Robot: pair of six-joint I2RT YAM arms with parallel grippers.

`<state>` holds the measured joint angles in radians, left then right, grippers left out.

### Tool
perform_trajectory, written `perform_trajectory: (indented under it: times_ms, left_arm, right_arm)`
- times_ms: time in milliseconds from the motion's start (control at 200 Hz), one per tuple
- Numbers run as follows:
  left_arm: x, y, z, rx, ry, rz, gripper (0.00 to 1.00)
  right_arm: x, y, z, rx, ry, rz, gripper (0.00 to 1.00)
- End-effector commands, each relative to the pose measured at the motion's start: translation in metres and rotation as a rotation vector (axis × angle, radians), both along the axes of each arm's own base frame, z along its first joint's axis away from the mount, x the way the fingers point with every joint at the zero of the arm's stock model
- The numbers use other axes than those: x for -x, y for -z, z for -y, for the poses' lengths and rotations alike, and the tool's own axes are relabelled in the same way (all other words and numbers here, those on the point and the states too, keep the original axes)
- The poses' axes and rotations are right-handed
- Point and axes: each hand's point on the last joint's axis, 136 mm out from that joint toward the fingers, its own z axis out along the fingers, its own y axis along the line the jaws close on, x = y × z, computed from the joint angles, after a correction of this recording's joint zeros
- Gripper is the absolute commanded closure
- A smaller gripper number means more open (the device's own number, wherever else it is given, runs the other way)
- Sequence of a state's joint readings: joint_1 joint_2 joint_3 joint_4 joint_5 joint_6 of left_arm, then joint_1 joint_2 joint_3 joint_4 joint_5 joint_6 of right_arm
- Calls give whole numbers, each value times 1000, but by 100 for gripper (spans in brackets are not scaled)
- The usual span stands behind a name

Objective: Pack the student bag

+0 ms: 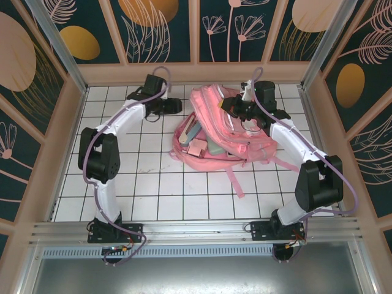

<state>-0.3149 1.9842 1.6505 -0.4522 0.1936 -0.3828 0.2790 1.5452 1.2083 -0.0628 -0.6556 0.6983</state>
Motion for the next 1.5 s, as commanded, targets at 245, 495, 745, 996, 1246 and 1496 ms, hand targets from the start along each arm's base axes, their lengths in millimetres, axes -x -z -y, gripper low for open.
perform_trajectory:
  times_ms: [245,495,745,996,1246,1496]
  left_arm:
    - [-40,31,-119,-191,-458,-30,26]
    - [-74,68,-153,-184,-584,-78,28]
    - [-80,109,-158,-141,-622,-156,35]
    - [-77,142,-145,-75,-611,-225,51]
    - [-79,143,-146,-70,-619,-218,98]
    - [-76,109,-142,-42,-592,-172,100]
  right_arm:
    - [-5,-38,-3,-34,-5,115,100]
    - [-9,-38,-3,-28,-3,115,100]
    - [-12,-38,3,-18,12,118,100]
    - [-17,-36,7,-18,19,113,100]
    - [-18,-35,7,-20,19,112,100]
    - [-18,-34,8,-21,22,110,100]
